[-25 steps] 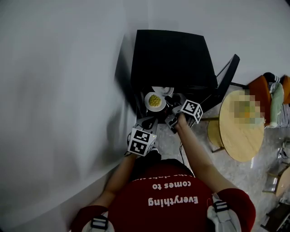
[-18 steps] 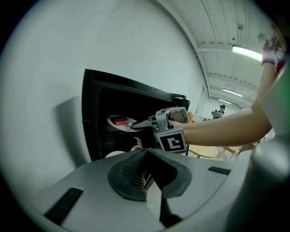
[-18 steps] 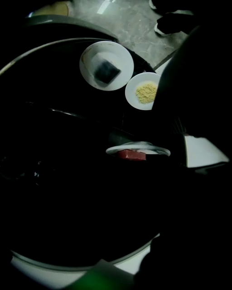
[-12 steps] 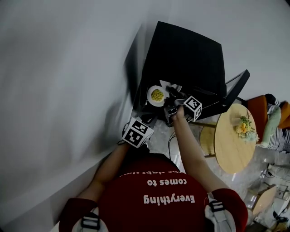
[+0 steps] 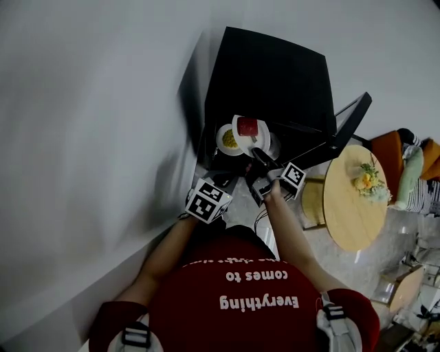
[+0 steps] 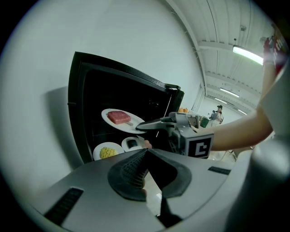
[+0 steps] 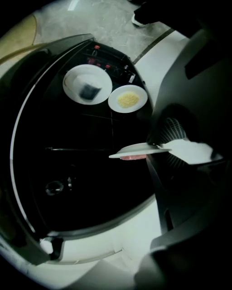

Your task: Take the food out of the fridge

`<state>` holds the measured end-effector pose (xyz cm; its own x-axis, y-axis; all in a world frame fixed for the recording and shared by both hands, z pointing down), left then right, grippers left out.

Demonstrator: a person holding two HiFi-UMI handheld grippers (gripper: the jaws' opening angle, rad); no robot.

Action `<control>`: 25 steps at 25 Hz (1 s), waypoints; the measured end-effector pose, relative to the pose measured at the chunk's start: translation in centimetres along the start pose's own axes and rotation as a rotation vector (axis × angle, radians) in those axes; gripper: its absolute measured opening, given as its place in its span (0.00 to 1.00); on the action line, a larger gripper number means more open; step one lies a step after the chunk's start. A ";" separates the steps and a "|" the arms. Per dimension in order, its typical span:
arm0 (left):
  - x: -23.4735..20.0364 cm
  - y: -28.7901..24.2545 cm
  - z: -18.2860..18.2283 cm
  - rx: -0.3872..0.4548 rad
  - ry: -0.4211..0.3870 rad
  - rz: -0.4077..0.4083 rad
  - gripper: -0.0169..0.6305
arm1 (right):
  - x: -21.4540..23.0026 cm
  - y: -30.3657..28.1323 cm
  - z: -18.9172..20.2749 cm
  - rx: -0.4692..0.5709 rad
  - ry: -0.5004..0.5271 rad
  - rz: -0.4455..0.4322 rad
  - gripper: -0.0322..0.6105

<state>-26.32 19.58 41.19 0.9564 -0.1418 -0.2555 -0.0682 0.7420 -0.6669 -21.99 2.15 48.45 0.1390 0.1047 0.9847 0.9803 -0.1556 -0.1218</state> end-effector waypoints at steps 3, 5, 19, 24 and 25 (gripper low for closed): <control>0.7 0.1 0.5 -0.006 0.007 0.016 0.02 | 1.0 2.9 1.7 -0.055 0.000 -0.029 0.13; 0.8 -0.4 0.9 -0.008 0.016 0.033 0.02 | 1.6 4.3 2.3 -0.095 0.001 -0.053 0.13; 10.9 -5.1 -0.1 -0.018 -0.063 0.202 0.02 | 3.5 20.4 2.5 -0.070 -0.024 -0.091 0.13; 16.4 -9.1 -1.9 -0.040 -0.155 0.292 0.02 | 3.8 27.6 0.3 0.081 -0.006 -0.101 0.13; 17.4 -9.9 -2.5 -0.042 -0.180 0.314 0.02 | 4.0 29.1 -0.1 0.125 -0.008 -0.110 0.13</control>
<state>-9.68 8.13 41.62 0.9213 0.2091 -0.3279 -0.3747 0.7031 -0.6043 7.09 -2.10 48.86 0.0301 0.1221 0.9921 0.9994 -0.0197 -0.0279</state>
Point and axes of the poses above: the fingertips, and each gripper's own axes: y backward along the fingers, x to its right, z out of its underside, the point moved 8 cm from there along y, backward along the fingers, and after that the axes turned 8 degrees about -x, right-handed, at the moved point
